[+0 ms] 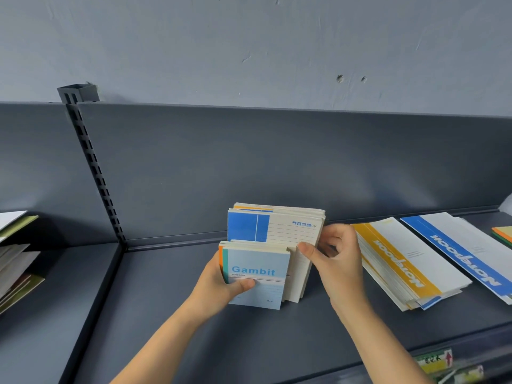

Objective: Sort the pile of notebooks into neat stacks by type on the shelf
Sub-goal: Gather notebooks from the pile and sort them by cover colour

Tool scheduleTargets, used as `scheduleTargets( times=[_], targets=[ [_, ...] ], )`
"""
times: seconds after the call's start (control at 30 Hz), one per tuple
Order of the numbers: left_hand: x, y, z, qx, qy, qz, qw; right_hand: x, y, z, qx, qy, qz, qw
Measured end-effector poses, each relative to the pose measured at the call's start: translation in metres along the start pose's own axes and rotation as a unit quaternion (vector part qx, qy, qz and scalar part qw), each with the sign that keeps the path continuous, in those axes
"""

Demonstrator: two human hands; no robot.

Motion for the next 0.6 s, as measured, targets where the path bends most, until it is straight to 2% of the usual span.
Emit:
scheduleTargets(
  times=[0.07,0.27,0.4,0.6],
  targets=[
    [-0.001,0.000,-0.001,0.000,-0.003,0.001,1.000,0.006,-0.004,0.001,0.045,0.023,0.034,0.998],
    [-0.002,0.000,-0.001,-0.003,-0.003,0.001,1.000,0.007,-0.009,0.001,0.069,0.049,0.076,0.993],
    [-0.002,-0.001,-0.001,-0.004,-0.003,0.003,1.000,0.004,-0.006,0.006,0.078,0.036,0.056,0.995],
    [-0.001,-0.001,-0.003,-0.002,-0.002,0.007,1.000,0.007,-0.006,0.012,0.022,0.003,0.029,0.999]
  ],
)
Point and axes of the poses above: each hand's wrist, its own x-axis away from the middle knuckle, its own z-axis out of the back of the hand, y = z × x, the point moved 8 cm from there along -x, towards the middle knuckle, and after that the axes turned 15 degrees about -x, right-handed, at the moved point
